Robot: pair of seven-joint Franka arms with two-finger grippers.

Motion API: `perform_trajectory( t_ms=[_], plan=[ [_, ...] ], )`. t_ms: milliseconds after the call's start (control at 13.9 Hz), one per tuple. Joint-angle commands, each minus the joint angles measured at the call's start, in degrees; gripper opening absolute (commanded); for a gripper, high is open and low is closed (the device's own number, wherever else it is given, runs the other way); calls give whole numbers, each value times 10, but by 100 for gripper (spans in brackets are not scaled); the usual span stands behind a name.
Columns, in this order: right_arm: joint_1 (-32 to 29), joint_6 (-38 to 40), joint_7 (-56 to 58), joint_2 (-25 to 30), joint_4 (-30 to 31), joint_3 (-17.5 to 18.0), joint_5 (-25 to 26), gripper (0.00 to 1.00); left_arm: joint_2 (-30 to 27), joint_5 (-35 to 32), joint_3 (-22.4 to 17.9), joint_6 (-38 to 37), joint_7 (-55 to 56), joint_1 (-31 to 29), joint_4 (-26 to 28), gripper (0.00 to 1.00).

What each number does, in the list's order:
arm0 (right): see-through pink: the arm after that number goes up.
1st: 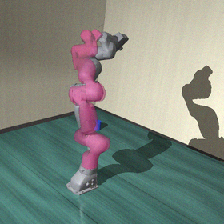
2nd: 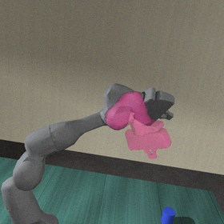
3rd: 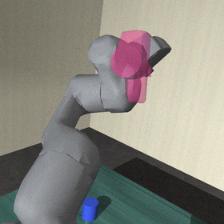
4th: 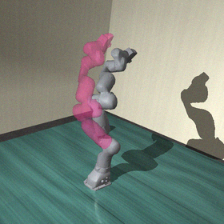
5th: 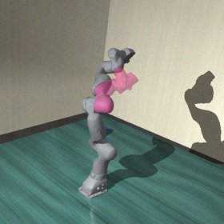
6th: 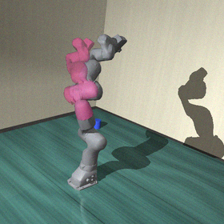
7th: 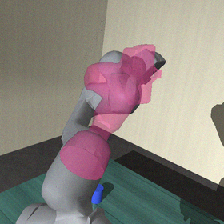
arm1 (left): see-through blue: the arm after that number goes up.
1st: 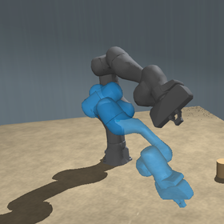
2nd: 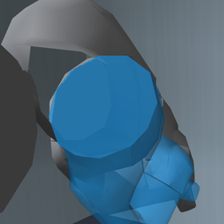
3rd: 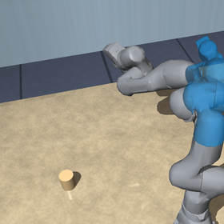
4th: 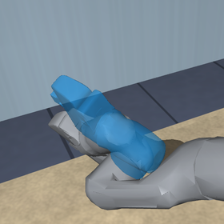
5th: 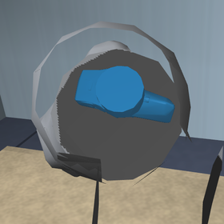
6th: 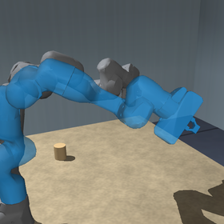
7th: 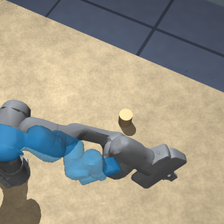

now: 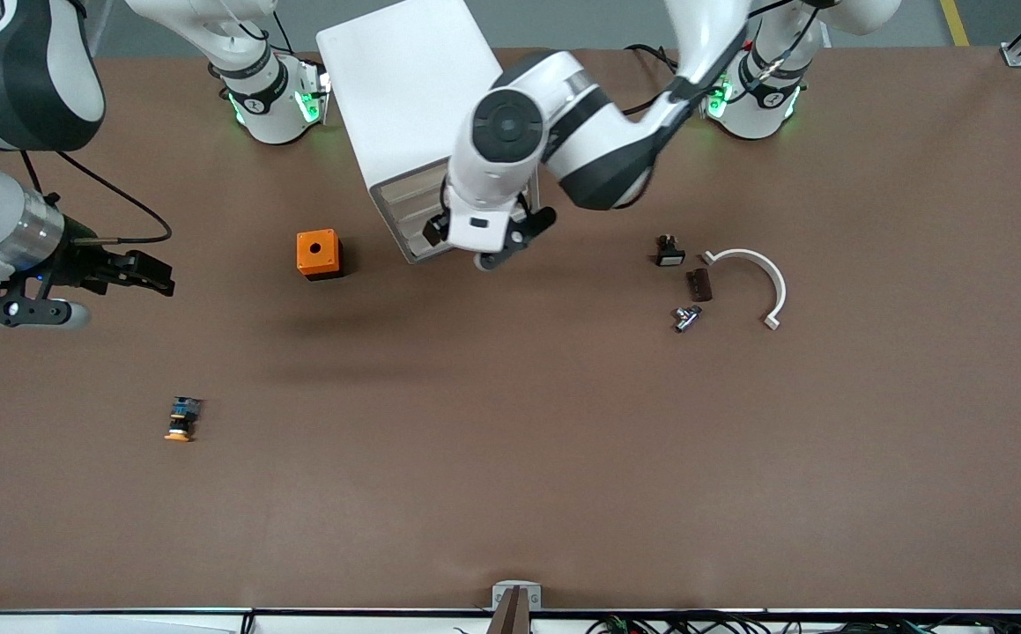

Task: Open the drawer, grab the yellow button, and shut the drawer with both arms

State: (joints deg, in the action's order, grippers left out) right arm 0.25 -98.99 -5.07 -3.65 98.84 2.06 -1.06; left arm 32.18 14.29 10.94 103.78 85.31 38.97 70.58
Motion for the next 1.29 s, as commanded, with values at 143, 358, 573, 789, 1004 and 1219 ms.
perform_trajectory(
  t_ms=[143,358,573,789,1004,1219],
  plan=[
    [-12,8,3,9,2,-3,1,100,-96,-11,3,-72,-57,-105,11,100],
    [-12,16,-1,7,-5,-3,2,100,-130,-11,3,-138,-163,-190,11,100],
    [-14,25,-2,-14,-52,-3,7,100,-151,-12,2,-173,-258,-257,11,100],
    [-13,34,-2,-14,-66,-3,7,100,-173,-27,2,-202,-333,-313,12,100],
    [-13,76,2,-15,-95,-3,7,100,-183,-65,1,-245,-413,-336,13,100],
    [-9,106,-4,-6,-95,-1,6,100,-196,-92,2,-276,-509,-368,14,100]
  ],
)
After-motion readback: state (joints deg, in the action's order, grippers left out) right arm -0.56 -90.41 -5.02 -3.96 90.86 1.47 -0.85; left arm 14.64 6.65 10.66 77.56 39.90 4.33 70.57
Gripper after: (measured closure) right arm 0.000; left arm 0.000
